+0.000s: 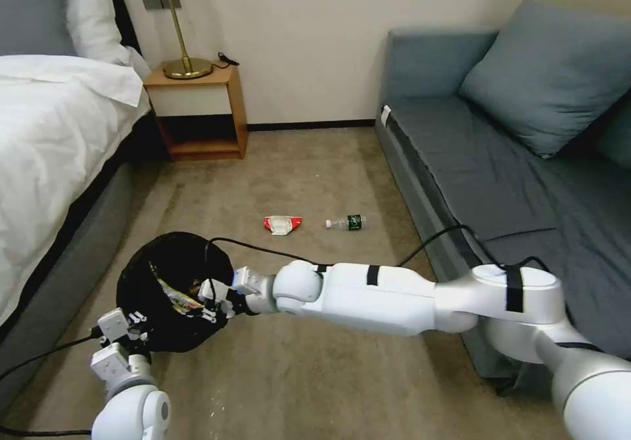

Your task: Pick up the trash bin, then pick up the garbage on the floor and place it into the trash bin.

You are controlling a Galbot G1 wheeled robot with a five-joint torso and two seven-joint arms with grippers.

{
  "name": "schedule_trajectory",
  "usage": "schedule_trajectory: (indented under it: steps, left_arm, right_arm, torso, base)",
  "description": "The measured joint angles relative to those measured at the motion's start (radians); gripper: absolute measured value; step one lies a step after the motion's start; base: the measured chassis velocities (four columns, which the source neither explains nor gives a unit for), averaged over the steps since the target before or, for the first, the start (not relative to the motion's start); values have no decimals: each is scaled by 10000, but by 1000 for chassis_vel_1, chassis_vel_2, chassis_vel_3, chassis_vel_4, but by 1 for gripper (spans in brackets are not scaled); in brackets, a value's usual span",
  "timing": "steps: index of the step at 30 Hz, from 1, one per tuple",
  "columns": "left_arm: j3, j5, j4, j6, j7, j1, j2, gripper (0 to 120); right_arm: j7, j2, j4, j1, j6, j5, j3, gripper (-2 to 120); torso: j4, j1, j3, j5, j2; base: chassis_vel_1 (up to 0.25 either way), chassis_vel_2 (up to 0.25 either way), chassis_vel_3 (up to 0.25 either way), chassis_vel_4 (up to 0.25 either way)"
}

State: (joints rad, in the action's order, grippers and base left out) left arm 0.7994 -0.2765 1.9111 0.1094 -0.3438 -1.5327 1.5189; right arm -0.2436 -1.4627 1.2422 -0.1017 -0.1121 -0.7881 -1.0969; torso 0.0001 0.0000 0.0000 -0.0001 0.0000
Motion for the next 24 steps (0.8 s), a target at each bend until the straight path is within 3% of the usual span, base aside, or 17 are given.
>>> schedule_trajectory:
  steps: [7,17,24]
  left_arm:
    - [-35,-17,130,0,-3,12,61,1]
    - [134,-382,156,15,-81,-83,23,1]
    - [356,-1334,292,391,-318,-115,-49,1]
  right_arm:
    - [739,-278,-509,-267,180,497,428,32]
    - [965,79,-212,-497,391,807,823,64]
    - [1222,318,180,-780,601,935,1256,93]
  torso:
    - [-1,0,0,0,0]
    - [-1,0,0,1,0]
    - [-2,0,0,2,0]
  base:
    - [0,0,0,0]
    - [0,0,0,0]
    - [0,0,0,0]
